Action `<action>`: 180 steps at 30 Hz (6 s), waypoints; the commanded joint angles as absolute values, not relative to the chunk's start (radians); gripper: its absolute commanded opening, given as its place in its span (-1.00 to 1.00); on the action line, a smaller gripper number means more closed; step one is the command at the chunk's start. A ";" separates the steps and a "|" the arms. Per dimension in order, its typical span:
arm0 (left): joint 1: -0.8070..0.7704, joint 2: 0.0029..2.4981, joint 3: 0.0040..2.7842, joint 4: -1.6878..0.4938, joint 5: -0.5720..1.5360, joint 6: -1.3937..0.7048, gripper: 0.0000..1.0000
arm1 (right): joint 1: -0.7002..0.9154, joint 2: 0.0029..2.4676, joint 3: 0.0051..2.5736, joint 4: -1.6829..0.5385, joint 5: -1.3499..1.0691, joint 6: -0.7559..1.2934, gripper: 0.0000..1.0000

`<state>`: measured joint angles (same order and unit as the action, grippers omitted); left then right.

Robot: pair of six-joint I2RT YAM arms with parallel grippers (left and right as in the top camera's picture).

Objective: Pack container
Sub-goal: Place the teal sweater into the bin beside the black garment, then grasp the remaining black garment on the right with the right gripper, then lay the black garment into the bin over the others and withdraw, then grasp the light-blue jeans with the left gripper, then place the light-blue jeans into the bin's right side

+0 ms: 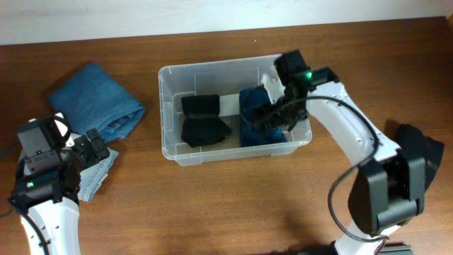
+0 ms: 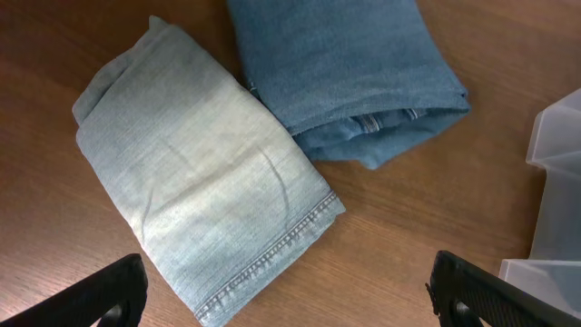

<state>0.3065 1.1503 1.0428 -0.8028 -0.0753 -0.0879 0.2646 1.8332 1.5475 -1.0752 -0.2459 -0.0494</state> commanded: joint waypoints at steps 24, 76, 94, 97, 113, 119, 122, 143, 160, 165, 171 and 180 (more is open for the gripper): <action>0.311 1.153 1.065 -0.797 -0.064 -0.098 0.99 | -0.864 1.598 1.347 -1.013 -0.155 0.181 0.97; 0.311 1.153 1.065 -0.799 -0.041 -0.098 0.99 | 0.240 1.661 1.579 -0.854 -0.542 0.298 -0.92; 0.311 1.153 1.065 -0.802 -0.041 -0.097 0.99 | 0.382 1.870 1.601 -0.806 -0.402 0.314 0.97; 0.311 1.153 1.065 -0.802 -0.042 -0.097 0.99 | 0.379 1.773 1.692 -0.885 -0.318 0.258 0.97; 0.381 1.155 1.065 -0.848 -0.101 -0.213 0.99 | -0.234 1.562 1.750 -1.262 -0.088 0.198 0.97; 0.665 1.243 1.065 -0.857 -0.047 -0.292 0.99 | -0.274 1.598 1.668 -1.282 -0.102 0.135 0.97; 0.772 1.346 1.065 -0.857 0.017 -0.310 0.99 | -0.274 1.599 1.641 -1.274 -0.105 0.135 0.97; 0.831 1.939 1.065 -0.545 0.527 -0.135 0.55 | -0.274 1.599 1.633 -1.266 -0.124 0.135 0.97; 0.826 1.381 1.107 -0.738 0.812 -0.226 -0.99 | -0.274 1.599 1.633 -1.275 -0.131 0.135 0.97; 0.739 1.184 1.184 -0.725 0.835 -0.334 -0.99 | -0.274 1.599 1.633 -1.276 -0.131 0.135 0.96; 0.440 1.112 1.228 -0.529 0.834 -0.509 -0.99 | -0.274 1.599 1.633 -1.277 -0.131 0.135 0.97; -0.247 1.309 1.228 -0.252 0.612 -0.584 -0.99 | -0.274 1.599 1.633 -1.279 -0.131 0.134 0.97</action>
